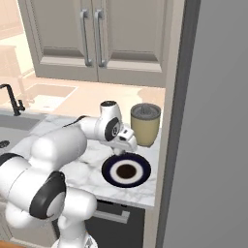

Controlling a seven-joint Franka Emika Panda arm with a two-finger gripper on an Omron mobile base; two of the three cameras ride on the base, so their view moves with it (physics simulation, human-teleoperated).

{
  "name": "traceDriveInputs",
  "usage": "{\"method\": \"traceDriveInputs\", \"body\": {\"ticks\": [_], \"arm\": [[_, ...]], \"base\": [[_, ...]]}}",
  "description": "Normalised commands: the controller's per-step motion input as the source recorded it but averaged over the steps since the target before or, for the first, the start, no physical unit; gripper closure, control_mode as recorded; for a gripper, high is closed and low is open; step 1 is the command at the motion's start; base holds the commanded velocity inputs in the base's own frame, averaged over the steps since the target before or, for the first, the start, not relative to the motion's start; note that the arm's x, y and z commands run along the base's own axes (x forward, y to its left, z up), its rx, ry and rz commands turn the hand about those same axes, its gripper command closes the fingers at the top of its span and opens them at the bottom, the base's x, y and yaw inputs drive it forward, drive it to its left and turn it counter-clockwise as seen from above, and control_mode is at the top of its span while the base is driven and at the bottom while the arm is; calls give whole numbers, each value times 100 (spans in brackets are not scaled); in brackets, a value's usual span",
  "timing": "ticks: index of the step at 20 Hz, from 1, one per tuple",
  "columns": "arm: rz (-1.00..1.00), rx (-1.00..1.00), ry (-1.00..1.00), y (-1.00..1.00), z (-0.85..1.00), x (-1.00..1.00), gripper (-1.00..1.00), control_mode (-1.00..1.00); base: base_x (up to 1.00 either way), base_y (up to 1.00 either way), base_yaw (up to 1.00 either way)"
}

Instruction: Pick the marshmallow from the microwave and place it on plate located on the counter.

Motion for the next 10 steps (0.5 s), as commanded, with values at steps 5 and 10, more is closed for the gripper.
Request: {"method": "traceDriveInputs", "body": {"ticks": [5,10], "arm": [[0,0,1,0,-73,41,100,-100],[0,0,0,0,-49,29,100,-100]], "base": [[0,0,0],[0,0,0]]}}
